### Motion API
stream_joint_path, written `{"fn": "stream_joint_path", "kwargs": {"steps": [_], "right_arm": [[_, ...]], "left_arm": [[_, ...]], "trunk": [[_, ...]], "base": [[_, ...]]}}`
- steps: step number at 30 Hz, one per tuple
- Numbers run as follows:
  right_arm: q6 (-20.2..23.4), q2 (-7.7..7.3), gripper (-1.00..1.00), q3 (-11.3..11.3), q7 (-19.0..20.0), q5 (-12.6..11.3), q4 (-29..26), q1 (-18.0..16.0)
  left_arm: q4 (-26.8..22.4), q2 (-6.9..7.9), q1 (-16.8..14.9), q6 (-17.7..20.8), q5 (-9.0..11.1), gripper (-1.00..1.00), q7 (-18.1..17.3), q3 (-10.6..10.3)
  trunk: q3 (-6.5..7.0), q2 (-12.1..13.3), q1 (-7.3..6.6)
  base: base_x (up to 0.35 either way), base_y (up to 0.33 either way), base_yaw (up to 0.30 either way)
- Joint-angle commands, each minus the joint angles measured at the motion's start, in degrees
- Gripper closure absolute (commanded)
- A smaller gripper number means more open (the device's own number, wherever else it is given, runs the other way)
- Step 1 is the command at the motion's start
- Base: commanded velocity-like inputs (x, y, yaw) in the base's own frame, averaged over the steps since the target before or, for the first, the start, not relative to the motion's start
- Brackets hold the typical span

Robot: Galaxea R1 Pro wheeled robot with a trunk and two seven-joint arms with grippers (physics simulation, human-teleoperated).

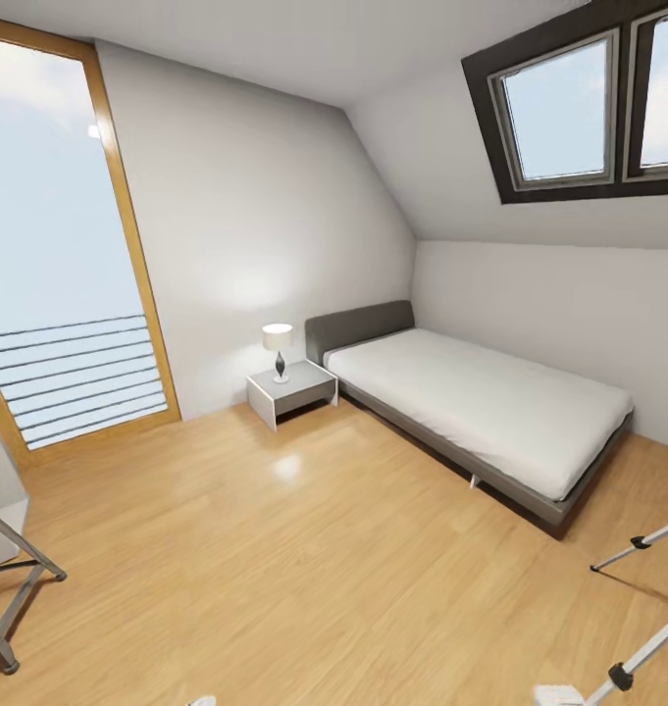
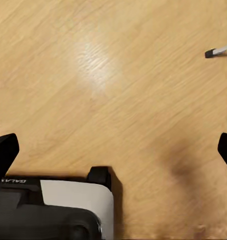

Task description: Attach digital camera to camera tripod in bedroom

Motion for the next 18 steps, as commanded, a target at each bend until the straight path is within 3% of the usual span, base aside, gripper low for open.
{"fn": "stream_joint_path", "kwargs": {"steps": [1, 4, 7, 11, 18], "right_arm": [[-0.30, 0.01, -1.00, -0.59, -0.53, 0.52, 0.19, 1.45], [-1.72, 0.24, -1.00, -0.58, -2.42, 0.74, 0.51, 6.71], [-3.35, 0.80, -1.00, -0.64, -3.18, 0.79, 0.62, 10.06], [-6.18, 1.54, -1.00, -0.66, -3.53, 0.62, 0.65, 13.91], [-8.86, 2.38, -1.00, -0.67, -3.71, 0.47, 0.67, 16.42]], "left_arm": [[0.19, -0.19, 0.22, -0.45, -0.62, 1.00, 0.16, -0.50], [0.91, -0.60, 3.70, -2.55, -3.16, 1.00, -0.09, -0.54], [1.14, -0.65, 7.52, -3.88, -4.22, 1.00, -0.22, -0.56], [1.24, -0.49, 10.53, -6.18, -4.57, 1.00, -0.28, -0.56], [1.32, 1.19, 12.08, -7.19, -4.69, 1.00, -0.30, -0.59]], "trunk": [[0.12, 0.36, -0.22], [0.66, 1.56, -0.88], [1.20, 2.77, -1.54], [1.91, 4.37, -2.41], [3.17, 7.18, -3.95]], "base": [[0.000, 0.000, 0.000], [0.000, 0.000, 0.000], [0.000, 0.000, 0.000], [0.000, 0.000, 0.000], [0.000, 0.000, 0.000]]}}
